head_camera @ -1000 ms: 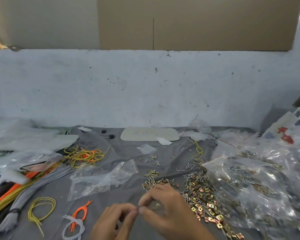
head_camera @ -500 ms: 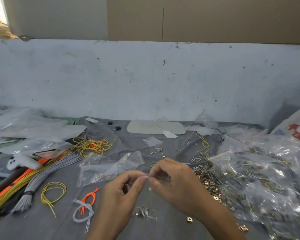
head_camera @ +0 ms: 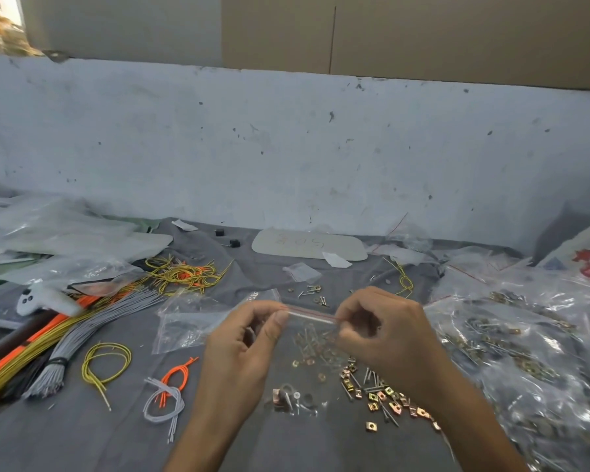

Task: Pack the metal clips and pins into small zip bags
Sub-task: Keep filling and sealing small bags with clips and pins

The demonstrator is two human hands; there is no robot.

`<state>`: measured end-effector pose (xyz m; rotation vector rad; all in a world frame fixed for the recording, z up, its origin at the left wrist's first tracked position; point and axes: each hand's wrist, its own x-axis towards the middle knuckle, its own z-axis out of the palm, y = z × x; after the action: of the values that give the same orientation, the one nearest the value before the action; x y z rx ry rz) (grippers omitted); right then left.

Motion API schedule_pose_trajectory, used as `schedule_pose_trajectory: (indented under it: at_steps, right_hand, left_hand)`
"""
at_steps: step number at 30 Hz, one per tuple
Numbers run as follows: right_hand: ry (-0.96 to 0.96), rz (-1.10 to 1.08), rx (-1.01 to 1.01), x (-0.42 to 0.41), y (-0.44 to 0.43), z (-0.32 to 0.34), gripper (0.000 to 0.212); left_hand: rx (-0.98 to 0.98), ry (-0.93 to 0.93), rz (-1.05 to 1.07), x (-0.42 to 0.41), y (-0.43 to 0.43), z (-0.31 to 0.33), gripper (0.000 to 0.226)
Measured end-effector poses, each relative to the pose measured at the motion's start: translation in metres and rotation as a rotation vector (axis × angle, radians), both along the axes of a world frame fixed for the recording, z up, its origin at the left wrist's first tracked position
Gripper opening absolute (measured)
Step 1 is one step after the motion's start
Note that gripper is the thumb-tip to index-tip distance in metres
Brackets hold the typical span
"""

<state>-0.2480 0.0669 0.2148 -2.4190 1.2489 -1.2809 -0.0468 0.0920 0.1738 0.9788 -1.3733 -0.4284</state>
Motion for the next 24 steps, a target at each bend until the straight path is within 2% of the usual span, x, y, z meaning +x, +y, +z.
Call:
schedule_pose_trajectory:
  at_steps: [8,16,21,24]
  right_hand:
    - [0.083,0.003,0.079,-0.005,0.002,-0.016,0.011]
    - [-0.033,0.011,-0.033,-0.01,0.015,-0.024,0.01]
    - [-0.093,-0.05,0.069,-0.035,0.023,-0.039,0.021]
    - [-0.18,-0.049,0.111,-0.044,0.031,-0.044,0.009]
  left_hand:
    - [0.034,-0.03,-0.012,-0.005,0.004,-0.007,0.003]
    - [0.02,-0.124,0.034,-0.005,0.015,-0.015,0.007]
    - [0.056,-0.053,0.012,-0.012,0.017,-0.023,0.005]
    - [0.093,-0.089,-0.039,-0.019,0.018,-0.025,0.01]
